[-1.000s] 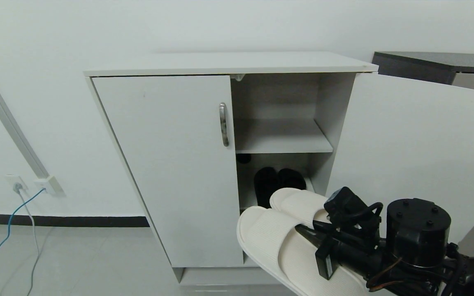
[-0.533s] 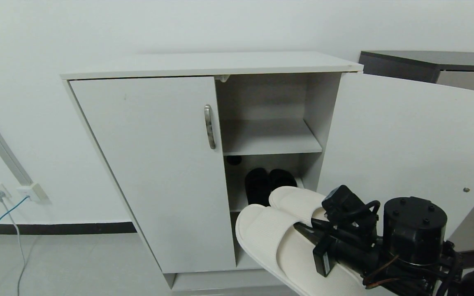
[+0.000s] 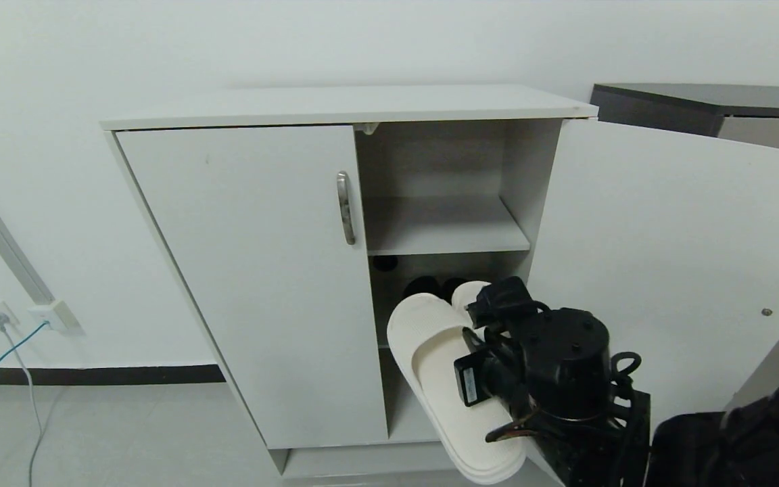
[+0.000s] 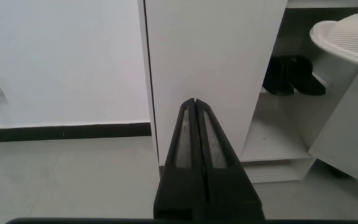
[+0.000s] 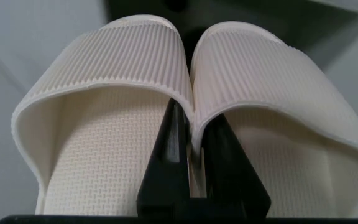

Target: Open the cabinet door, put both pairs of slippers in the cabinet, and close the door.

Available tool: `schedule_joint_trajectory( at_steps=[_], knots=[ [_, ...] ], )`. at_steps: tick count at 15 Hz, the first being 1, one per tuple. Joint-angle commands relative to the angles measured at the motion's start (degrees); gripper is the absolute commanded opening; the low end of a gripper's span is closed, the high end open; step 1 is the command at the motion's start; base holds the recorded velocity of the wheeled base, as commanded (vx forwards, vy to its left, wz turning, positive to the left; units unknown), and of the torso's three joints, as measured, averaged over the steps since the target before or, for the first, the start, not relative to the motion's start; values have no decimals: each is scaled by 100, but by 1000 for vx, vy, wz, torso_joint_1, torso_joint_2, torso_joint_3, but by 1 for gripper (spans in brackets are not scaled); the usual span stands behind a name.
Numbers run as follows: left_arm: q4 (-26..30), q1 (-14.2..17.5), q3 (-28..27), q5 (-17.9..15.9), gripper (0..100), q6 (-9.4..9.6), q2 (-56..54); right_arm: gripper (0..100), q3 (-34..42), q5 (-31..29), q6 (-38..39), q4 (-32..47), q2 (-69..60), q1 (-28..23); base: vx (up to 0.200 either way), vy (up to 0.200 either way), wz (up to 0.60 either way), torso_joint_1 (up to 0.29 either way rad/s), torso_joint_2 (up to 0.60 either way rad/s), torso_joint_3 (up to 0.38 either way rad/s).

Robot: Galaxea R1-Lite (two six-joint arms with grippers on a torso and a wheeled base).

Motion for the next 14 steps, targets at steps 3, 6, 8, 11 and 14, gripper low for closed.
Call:
schedule_joint_trajectory(
  at_steps=[3, 6, 8, 11, 14],
  knots=[
    [0, 1, -9, 4, 0, 2, 7, 0, -1223, -862, 830, 1812, -136, 378, 0, 0, 0, 0, 0, 0],
    [0, 1, 0, 4, 0, 2, 7, 0, -2049, -1003, 1630, 3526, -418, 448, 0, 0, 0, 0, 0, 0],
    [0, 1, -9, 4, 0, 2, 7, 0, -2295, -1284, 1735, 3711, -374, 439, 0, 0, 0, 0, 0, 0],
    [0, 1, 0, -4, 0, 2, 7, 0, -2550, -1310, 1428, 3658, -321, 395, 0, 0, 0, 0, 0, 0],
    [0, 1, 0, -4, 0, 2, 7, 0, -2664, -1310, 1322, 3491, -75, 175, 0, 0, 0, 0, 0, 0]
  ],
)
